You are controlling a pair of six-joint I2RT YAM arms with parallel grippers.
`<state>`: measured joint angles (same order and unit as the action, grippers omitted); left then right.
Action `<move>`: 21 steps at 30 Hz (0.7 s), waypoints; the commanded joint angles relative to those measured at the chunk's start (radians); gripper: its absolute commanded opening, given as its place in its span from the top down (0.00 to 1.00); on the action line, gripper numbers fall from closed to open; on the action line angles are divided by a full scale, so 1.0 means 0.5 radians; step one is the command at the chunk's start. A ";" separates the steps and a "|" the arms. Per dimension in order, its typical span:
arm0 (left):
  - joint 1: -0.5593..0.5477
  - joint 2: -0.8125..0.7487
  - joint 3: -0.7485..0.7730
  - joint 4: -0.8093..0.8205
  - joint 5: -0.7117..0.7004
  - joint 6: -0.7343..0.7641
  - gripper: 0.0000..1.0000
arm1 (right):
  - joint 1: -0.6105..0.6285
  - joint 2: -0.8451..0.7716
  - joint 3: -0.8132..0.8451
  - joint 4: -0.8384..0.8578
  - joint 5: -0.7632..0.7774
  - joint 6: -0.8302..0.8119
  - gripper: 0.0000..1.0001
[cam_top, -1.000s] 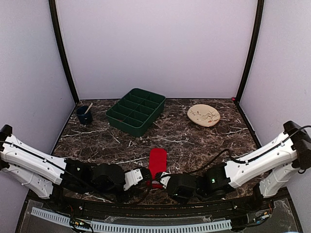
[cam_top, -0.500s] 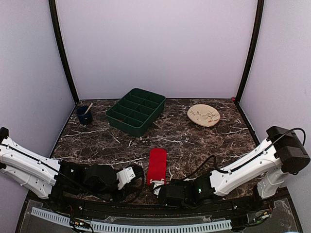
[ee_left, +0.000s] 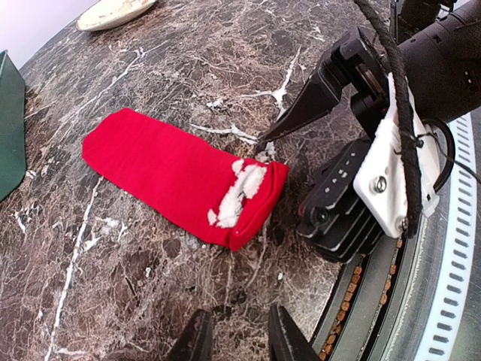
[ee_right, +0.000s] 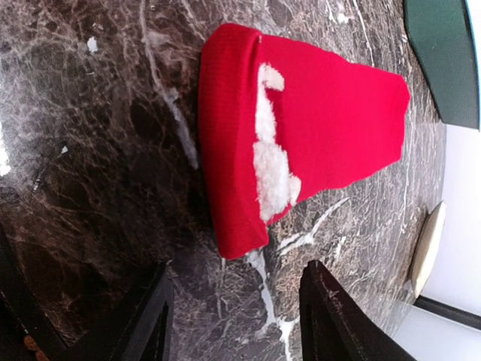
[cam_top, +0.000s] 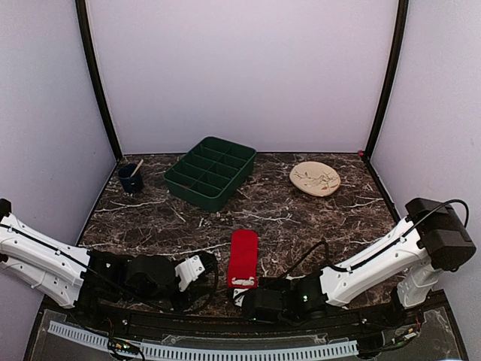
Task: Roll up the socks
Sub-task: Pick up the sock from the center of the board.
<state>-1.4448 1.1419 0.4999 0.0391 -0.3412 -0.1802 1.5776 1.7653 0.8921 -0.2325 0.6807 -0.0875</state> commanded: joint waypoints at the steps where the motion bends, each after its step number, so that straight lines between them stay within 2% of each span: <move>1: -0.005 -0.057 -0.050 0.061 -0.055 0.004 0.73 | 0.022 0.062 0.026 0.033 0.035 -0.144 0.47; 12: -0.006 -0.130 -0.092 0.074 -0.120 0.010 0.73 | 0.024 0.146 0.032 0.109 0.007 -0.384 0.56; 21: -0.004 -0.122 -0.089 0.069 -0.118 -0.002 0.73 | 0.006 0.198 0.033 0.125 -0.024 -0.432 0.63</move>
<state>-1.4448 1.0954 0.4675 0.0597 -0.3855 -0.1795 1.5795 1.8217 0.9073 -0.1516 0.7086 -0.2871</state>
